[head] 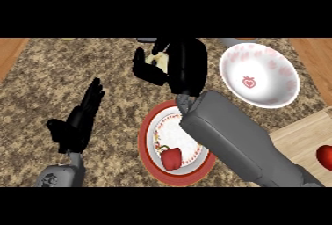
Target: Pick the cupcake from the plate and place it in the bowl
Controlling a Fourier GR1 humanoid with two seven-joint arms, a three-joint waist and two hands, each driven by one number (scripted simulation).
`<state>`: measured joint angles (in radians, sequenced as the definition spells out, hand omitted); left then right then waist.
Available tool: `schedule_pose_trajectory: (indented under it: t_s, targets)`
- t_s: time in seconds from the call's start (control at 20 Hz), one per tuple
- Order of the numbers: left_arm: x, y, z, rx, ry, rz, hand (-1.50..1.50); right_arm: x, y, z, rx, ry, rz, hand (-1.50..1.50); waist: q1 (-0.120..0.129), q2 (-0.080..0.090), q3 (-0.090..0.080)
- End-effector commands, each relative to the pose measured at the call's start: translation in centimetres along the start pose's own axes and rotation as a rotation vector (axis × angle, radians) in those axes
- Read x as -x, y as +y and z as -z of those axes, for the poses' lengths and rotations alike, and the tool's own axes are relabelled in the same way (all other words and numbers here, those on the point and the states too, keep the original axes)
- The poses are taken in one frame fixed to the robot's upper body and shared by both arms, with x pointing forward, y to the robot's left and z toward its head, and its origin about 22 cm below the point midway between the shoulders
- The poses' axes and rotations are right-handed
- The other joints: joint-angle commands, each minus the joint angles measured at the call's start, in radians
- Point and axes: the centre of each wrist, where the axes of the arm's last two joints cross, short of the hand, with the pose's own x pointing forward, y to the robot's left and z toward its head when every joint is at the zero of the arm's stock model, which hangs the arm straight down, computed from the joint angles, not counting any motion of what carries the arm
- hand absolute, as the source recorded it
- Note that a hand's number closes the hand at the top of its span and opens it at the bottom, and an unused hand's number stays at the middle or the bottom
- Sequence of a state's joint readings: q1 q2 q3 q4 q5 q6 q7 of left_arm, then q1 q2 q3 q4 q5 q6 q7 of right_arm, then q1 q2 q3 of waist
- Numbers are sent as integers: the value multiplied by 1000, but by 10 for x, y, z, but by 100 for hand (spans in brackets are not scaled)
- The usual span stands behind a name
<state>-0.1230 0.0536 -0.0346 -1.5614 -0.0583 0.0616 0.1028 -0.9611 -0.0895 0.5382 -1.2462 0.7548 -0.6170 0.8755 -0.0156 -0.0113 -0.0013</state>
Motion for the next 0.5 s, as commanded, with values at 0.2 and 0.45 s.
schedule_pose_trajectory:
  t_s: [0.2,0.45]
  targets:
    - [9,1,7,6,-5,6,0,-30,-52,44,105,103,-56,150,12,10,1]
    - [15,-5,4,12,-28,9,0,-2,-65,63,147,151,-61,150,16,12,1]
